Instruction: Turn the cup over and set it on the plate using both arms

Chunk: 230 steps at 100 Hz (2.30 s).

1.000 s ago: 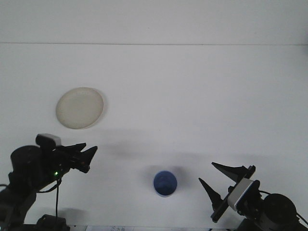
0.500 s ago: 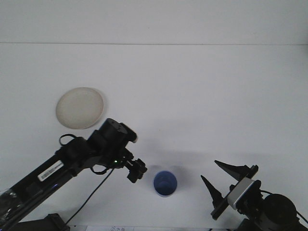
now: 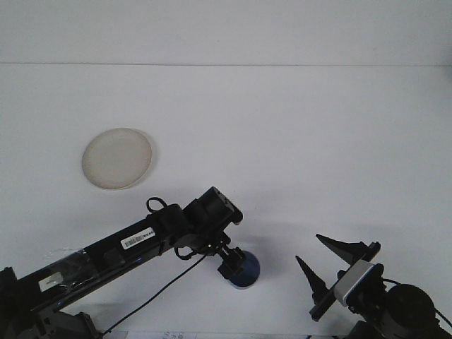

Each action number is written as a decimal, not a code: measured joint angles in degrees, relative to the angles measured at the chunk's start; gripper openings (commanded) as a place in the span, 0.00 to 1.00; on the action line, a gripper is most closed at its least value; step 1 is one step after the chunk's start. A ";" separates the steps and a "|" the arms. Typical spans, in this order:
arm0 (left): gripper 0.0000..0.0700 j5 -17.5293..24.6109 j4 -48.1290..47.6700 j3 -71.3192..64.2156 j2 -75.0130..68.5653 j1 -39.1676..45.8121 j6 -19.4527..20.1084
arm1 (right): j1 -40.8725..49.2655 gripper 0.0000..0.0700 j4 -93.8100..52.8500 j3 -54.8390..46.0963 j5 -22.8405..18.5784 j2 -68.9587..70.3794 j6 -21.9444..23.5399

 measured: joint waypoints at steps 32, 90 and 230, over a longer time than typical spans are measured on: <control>0.26 0.00 0.20 0.00 3.56 -0.96 0.00 | 0.00 0.59 0.00 0.00 0.00 0.00 0.00; 0.01 -5.77 -7.69 5.11 3.08 -0.37 2.51 | 0.00 0.59 0.00 0.00 0.00 0.00 0.00; 0.55 -15.69 2.32 14.47 13.79 56.81 13.62 | 0.00 0.59 0.00 0.00 1.51 0.00 0.02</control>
